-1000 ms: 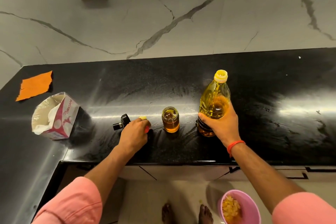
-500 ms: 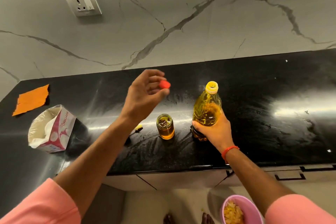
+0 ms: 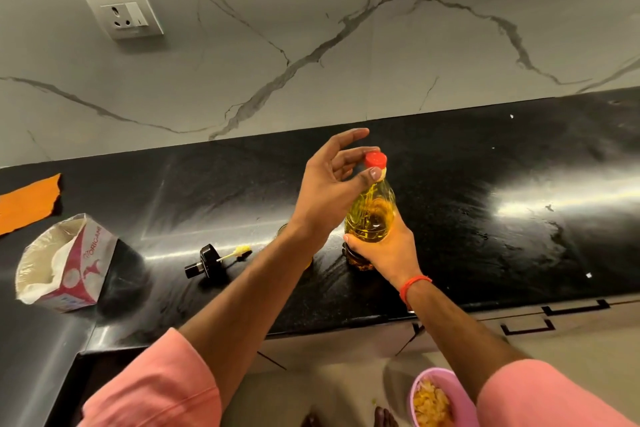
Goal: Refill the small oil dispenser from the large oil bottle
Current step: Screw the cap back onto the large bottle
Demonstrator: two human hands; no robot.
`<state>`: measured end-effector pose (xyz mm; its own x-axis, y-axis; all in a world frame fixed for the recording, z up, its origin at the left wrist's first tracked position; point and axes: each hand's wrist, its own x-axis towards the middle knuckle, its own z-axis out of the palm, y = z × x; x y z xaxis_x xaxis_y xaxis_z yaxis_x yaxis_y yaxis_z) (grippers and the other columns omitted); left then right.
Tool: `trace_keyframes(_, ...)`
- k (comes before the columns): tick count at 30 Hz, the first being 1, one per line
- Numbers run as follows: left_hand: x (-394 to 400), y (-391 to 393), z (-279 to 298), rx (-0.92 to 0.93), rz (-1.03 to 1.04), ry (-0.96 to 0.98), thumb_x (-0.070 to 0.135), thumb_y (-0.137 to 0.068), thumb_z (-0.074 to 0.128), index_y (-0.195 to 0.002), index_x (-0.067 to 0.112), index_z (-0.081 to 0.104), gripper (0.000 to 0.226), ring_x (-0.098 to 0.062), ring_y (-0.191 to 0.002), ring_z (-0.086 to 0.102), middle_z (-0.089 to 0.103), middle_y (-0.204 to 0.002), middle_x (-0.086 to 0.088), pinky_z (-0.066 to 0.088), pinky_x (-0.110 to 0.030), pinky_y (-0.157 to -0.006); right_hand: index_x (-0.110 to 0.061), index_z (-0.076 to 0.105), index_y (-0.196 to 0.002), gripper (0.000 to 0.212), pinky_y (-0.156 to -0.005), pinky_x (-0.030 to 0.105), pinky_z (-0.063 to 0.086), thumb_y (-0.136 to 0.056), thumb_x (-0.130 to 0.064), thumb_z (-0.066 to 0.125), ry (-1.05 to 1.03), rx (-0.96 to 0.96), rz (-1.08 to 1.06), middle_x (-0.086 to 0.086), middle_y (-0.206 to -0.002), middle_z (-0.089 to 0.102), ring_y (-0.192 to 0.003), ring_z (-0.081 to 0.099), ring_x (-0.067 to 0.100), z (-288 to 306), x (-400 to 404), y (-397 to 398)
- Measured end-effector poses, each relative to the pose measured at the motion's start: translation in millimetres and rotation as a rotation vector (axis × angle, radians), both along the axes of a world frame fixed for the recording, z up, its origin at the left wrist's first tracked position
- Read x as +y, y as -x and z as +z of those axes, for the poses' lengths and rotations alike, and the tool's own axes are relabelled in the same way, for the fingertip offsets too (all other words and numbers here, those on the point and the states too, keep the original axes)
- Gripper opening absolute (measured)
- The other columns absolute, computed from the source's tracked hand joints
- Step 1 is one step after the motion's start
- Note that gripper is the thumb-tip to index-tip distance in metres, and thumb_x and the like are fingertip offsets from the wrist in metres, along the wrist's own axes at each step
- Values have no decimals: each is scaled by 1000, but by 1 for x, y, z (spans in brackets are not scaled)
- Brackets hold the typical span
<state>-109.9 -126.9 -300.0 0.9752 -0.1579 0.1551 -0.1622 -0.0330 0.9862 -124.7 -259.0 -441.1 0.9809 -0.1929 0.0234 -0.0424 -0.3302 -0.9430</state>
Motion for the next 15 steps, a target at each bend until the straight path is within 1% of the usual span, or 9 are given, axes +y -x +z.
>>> trace_keyframes(5, -1, -2, -2, -14, -40, -63, 0, -89, 73, -135, 17, 57, 52, -18, -118, 67, 72, -122, -6, 53, -45, -105, -26, 52, -138, 88, -100, 20, 46, -62, -35, 95, 5, 9, 2, -8, -122, 67, -114, 62, 6, 0, 0, -1)
trace_keyframes(6, -1, -2, -3, -19, -46, -75, -1, -90, 71, -135, 18, 57, 51, -17, -118, 67, 72, -121, -5, 53, -43, -105, -25, 52, -138, 87, -99, 17, 45, -62, -35, 95, 6, 10, 4, -9, -122, 66, -113, 62, 6, 0, 0, -1)
trace_keyframes(9, 1, -3, -4, -13, -76, -92, -4, -93, 66, -134, 18, 59, 47, -15, -120, 65, 71, -122, -2, 52, -40, -106, -25, 51, -138, 87, -89, 4, 38, -63, -33, 95, 6, 17, 10, -11, -119, 65, -110, 60, 2, 1, 0, -1)
trace_keyframes(11, 2, -5, -5, -11, -112, -114, -6, -94, 62, -134, 15, 61, 45, -15, -124, 63, 69, -128, -3, 51, -41, -107, -25, 51, -138, 86, -86, 0, 35, -64, -32, 95, 6, 20, 9, -13, -117, 63, -109, 58, 1, 2, 0, -1)
trace_keyframes(13, 5, -7, -4, -6, -172, -137, -10, -95, 57, -137, 15, 59, 48, -15, -129, 60, 66, -135, -4, 48, -40, -110, -25, 51, -138, 86, -85, -1, 34, -65, -30, 95, 2, 20, 10, -14, -117, 61, -109, 57, 0, 3, -1, 0)
trace_keyframes(15, 10, -11, 1, 25, -267, -143, -13, -95, 54, -145, 15, 50, 58, -15, -135, 54, 60, -142, -6, 45, -38, -113, -25, 50, -139, 86, -85, -2, 35, -65, -30, 94, 0, 21, 14, -14, -117, 62, -106, 57, -3, 3, -1, 0)
